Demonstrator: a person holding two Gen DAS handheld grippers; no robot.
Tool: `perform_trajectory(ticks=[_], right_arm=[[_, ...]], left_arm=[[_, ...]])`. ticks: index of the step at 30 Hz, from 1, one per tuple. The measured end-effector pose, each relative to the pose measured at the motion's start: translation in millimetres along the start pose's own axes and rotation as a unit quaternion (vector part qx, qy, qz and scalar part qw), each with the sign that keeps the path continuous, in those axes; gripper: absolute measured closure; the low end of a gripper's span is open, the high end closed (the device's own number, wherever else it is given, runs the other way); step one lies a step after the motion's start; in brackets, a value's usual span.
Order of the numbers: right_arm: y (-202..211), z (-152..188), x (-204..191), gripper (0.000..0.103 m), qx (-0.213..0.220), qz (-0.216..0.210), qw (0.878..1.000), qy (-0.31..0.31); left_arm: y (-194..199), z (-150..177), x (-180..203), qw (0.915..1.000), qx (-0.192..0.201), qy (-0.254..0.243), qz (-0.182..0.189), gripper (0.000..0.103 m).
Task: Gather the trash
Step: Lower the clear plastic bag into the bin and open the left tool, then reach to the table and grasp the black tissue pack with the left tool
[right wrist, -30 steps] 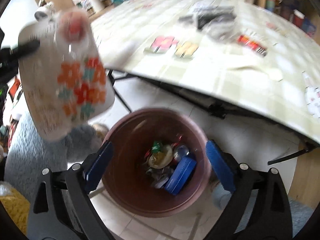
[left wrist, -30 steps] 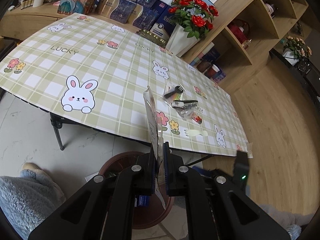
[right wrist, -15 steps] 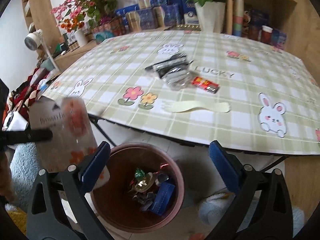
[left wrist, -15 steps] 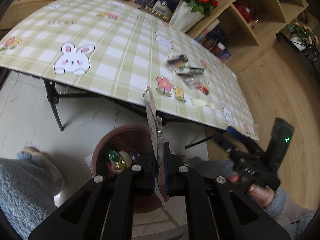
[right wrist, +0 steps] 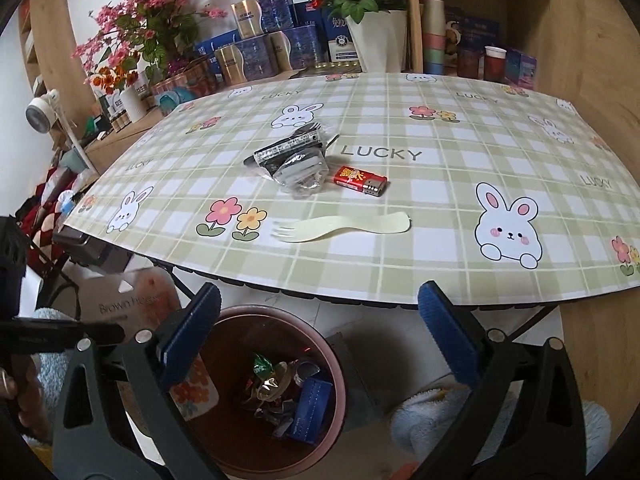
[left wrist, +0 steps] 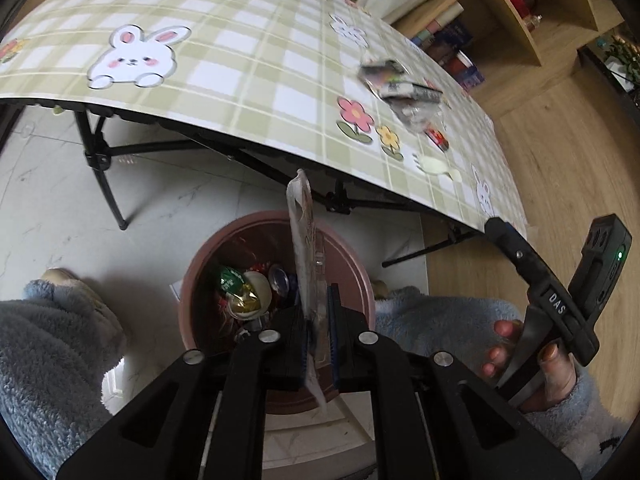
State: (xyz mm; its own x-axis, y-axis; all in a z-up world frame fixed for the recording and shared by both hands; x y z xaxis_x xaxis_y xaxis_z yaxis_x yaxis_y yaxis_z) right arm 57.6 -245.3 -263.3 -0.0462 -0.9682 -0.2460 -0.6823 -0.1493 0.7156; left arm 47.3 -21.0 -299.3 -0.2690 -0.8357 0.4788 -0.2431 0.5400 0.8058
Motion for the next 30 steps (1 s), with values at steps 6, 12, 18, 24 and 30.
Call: perform_trajectory(ticks=[6, 12, 18, 24, 30], right_arm=[[-1.5, 1.5, 1.6, 0.006, 0.000, 0.004, 1.000, 0.000], [-1.1, 0.5, 7.0, 0.006, 0.007, 0.014, 1.000, -0.010], [0.9, -2.2, 8.6, 0.006, 0.012, 0.016, 1.000, -0.014], [0.1, -3.9, 6.1, 0.006, 0.014, 0.035, 0.999, 0.001], [-3.7, -7.4, 10.1, 0.006, 0.013, 0.030, 0.999, 0.000]], left_arm=[[1.7, -4.2, 8.9, 0.9997, 0.012, -0.017, 0.010, 0.032], [19.8, -16.8, 5.0, 0.9969, 0.062, -0.035, -0.033, 0.011], [32.8, -30.8, -3.1, 0.9926, 0.090, -0.042, -0.071, 0.007], [39.0, -44.1, -6.4, 0.9873, 0.111, -0.057, -0.099, 0.006], [38.4, -61.0, -1.8, 0.9829, 0.125, -0.079, -0.109, 0.006]])
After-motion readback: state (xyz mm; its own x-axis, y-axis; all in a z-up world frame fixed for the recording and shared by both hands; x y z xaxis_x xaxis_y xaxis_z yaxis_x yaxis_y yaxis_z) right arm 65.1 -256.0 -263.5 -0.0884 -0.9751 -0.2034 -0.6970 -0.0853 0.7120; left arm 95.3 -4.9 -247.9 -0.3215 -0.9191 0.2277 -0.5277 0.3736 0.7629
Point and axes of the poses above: each gripper's, at about its wrist camera, not at the fingertips, and y roughly against the way its jaws point, x to its right, z to its underside, the point moved 6 cm from there along -y, roughly the way its jaws point, and after that the axes turned 5 degrees about -y, right-handed, at the moved point
